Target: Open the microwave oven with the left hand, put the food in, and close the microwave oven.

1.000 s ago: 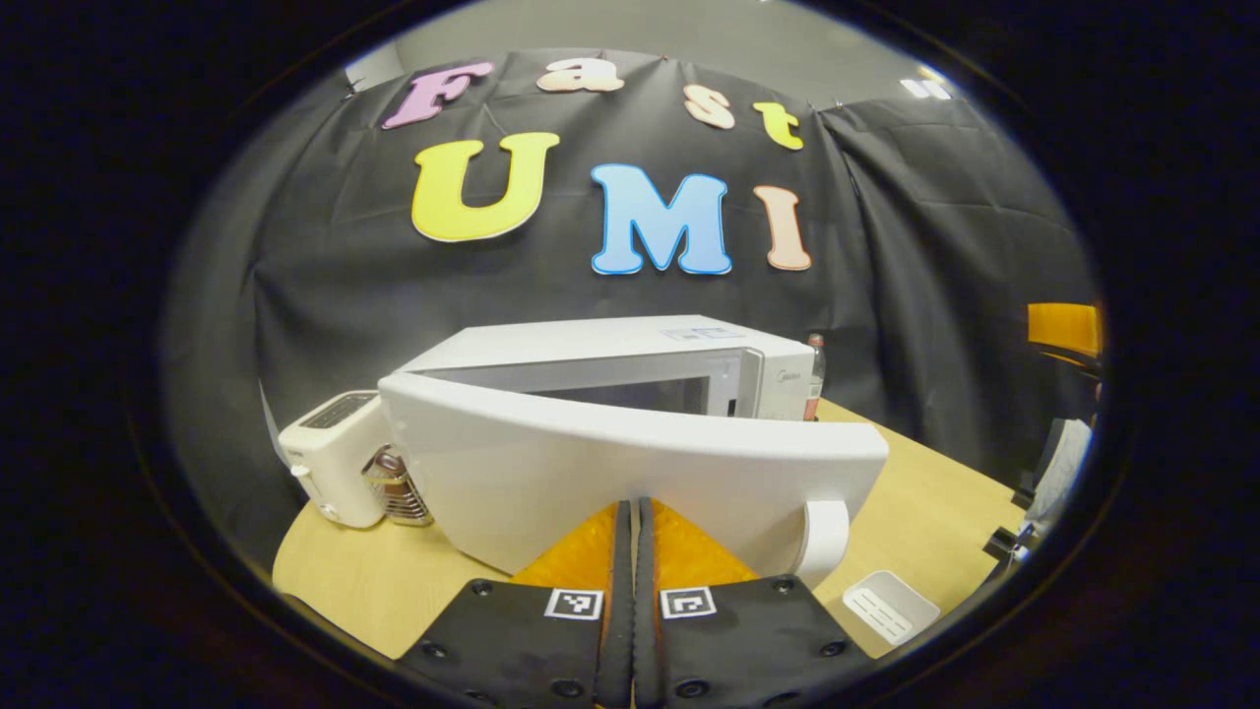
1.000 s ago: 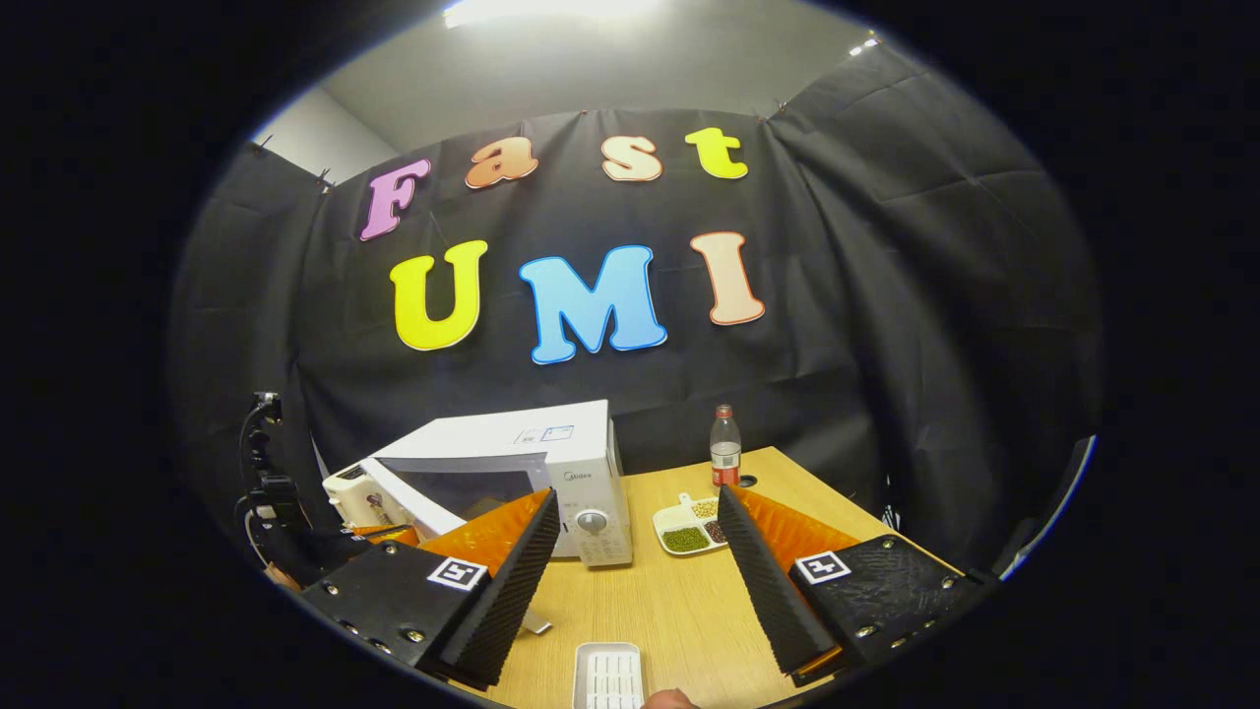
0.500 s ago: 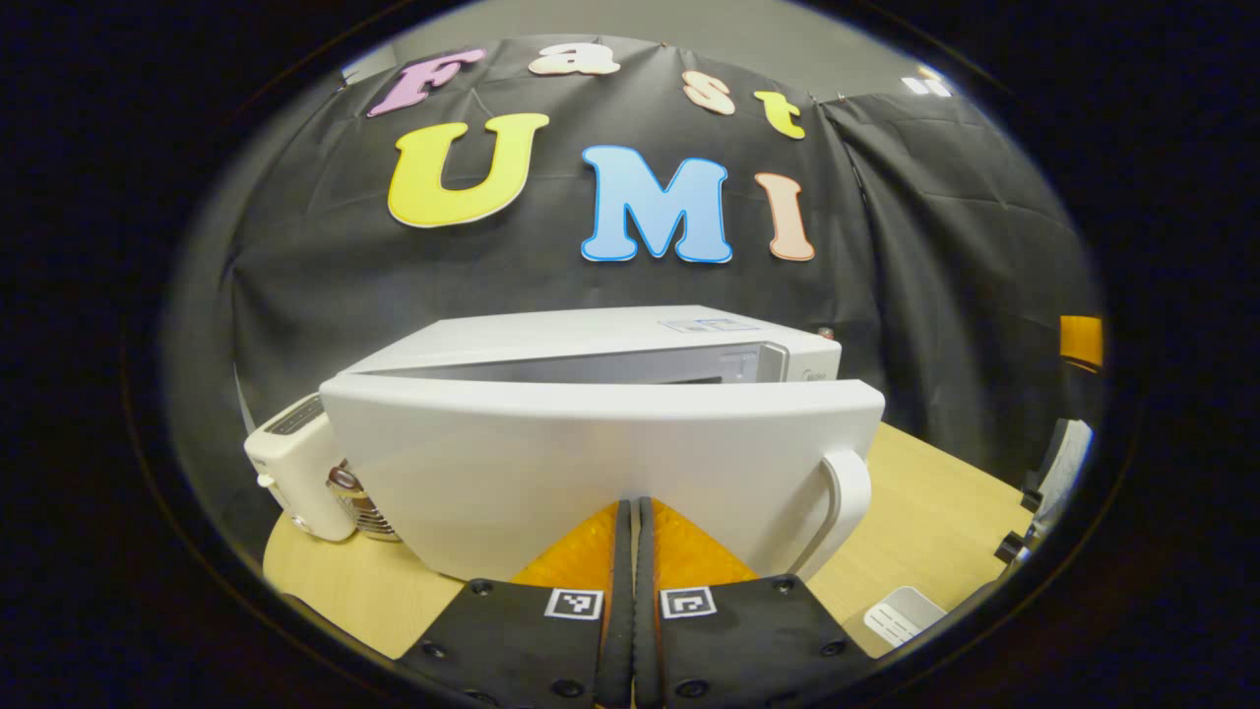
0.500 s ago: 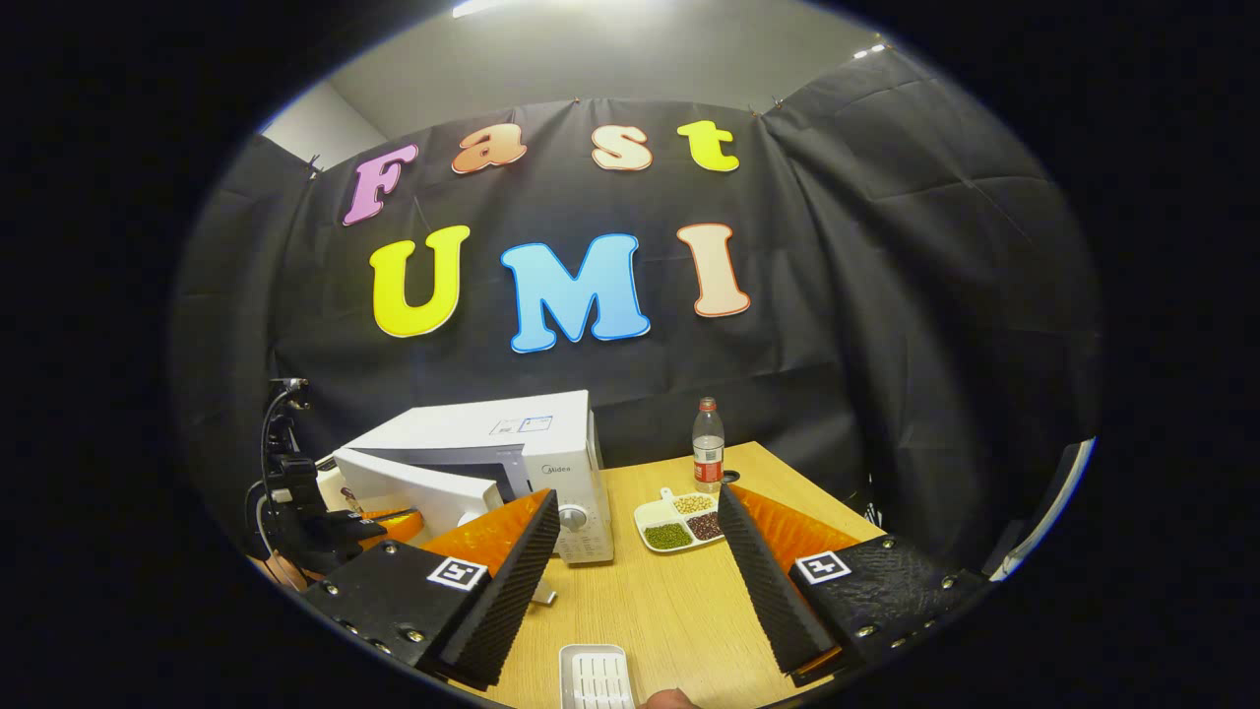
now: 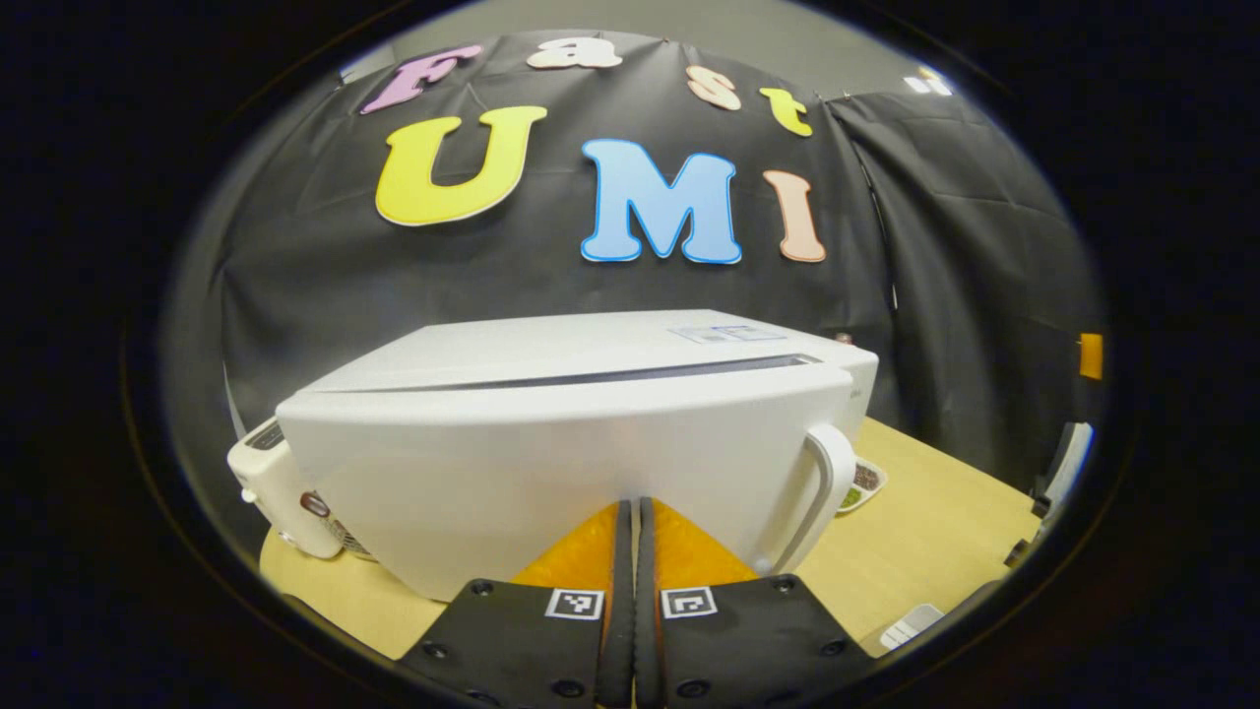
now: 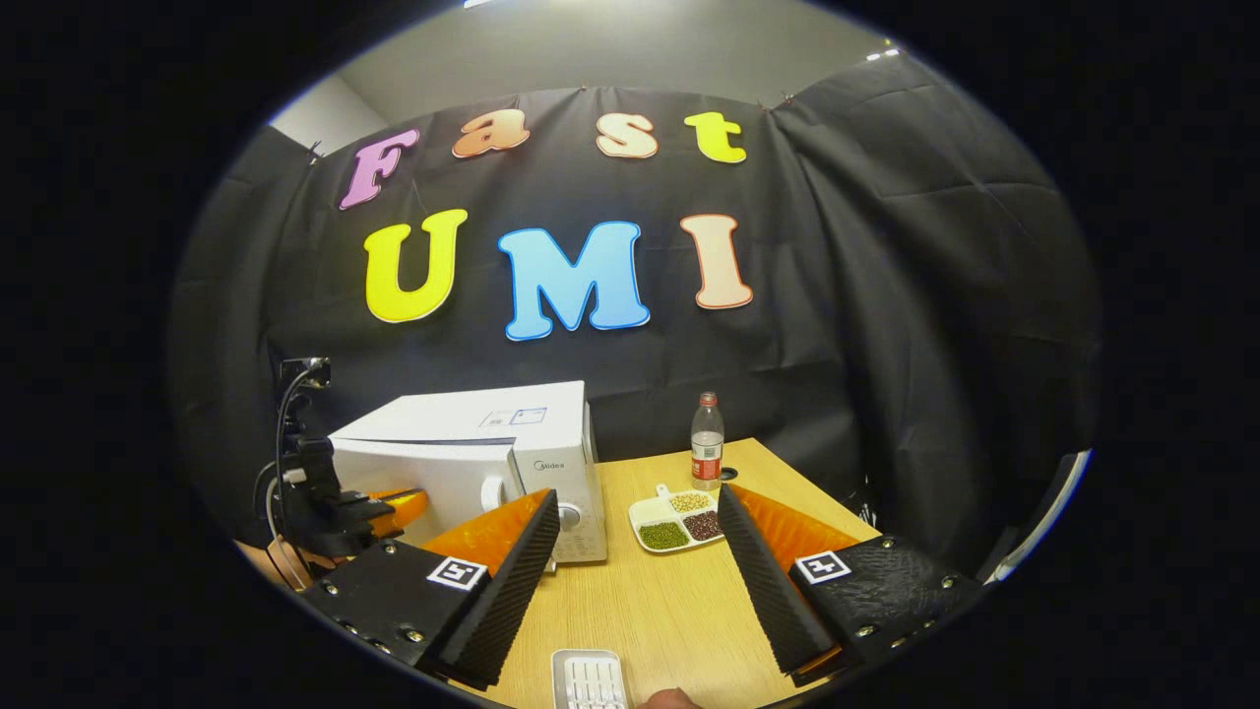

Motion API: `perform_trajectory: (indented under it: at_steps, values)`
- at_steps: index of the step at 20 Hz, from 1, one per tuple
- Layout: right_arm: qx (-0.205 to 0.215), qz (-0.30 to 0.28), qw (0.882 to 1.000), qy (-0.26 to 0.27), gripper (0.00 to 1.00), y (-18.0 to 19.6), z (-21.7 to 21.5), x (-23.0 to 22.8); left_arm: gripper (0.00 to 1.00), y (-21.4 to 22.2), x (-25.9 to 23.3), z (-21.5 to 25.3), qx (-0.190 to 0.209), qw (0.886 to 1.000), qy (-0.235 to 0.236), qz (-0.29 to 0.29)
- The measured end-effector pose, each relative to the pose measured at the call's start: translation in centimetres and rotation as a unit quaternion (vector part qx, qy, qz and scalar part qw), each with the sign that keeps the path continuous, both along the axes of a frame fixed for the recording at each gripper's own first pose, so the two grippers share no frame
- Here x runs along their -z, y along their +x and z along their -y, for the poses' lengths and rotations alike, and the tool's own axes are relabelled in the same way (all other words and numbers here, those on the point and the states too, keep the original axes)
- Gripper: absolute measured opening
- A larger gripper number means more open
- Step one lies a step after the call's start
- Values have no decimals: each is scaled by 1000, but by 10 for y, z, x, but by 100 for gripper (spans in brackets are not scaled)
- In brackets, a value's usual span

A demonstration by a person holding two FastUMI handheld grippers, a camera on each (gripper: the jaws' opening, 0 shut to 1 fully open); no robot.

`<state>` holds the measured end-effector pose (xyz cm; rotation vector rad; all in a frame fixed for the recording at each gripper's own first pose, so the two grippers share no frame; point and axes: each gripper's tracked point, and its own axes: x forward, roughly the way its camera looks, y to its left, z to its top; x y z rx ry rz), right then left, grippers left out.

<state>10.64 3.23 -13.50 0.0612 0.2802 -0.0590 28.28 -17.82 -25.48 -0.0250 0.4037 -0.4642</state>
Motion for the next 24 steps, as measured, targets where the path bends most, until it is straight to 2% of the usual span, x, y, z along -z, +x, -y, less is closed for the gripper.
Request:
perform_trajectory:
  at_steps: [4, 6, 8, 9, 10, 11, 14, 16, 17, 18, 19, 24]
  values:
    - [-4, -7, 1000, 7, 98, 1, -2, 1, 7, 5, -1, 0, -10, 999, -31, 0]
    - [-6, -7, 1000, 9, 98, 1, -3, 2, 10, 13, 1, -1, -20, 1000, -11, 6]
    - [-11, -10, 1000, 13, 98, -1, -5, 3, 8, 10, 5, 13, -19, 1000, -17, -8]
    - [-13, -11, 1000, 19, 98, -3, -8, 3, 11, 9, 6, 12, -27, 1000, -7, -8]
    - [-20, -14, 999, 27, 98, -3, -13, 4, 7, 3, 4, 14, -27, 1000, 5, -12]
    - [-27, -14, 999, 30, 98, -5, -18, 3, 10, -3, -5, 19, -25, 1000, 0, -4]
    - [-59, -2, 998, 21, 98, -12, -30, -6, 7, -27, -46, 17, -28, 999, -12, 31]
    - [-87, 4, 996, 12, 98, -19, -36, -13, 10, -49, -70, 11, -40, 998, -24, 51]
    - [-97, 8, 995, 6, 98, -24, -36, -17, 7, -61, -81, 8, -48, 997, -29, 58]
    - [-105, 14, 994, 3, 98, -30, -35, -22, 10, -72, -91, 3, -55, 996, -32, 63]
    - [-112, 20, 994, 1, 98, -35, -33, -26, 7, -83, -101, -2, -63, 995, -33, 68]
    - [-128, 49, 991, -6, 98, -59, -18, -43, 7, -138, -148, -32, -101, 989, -27, 100]
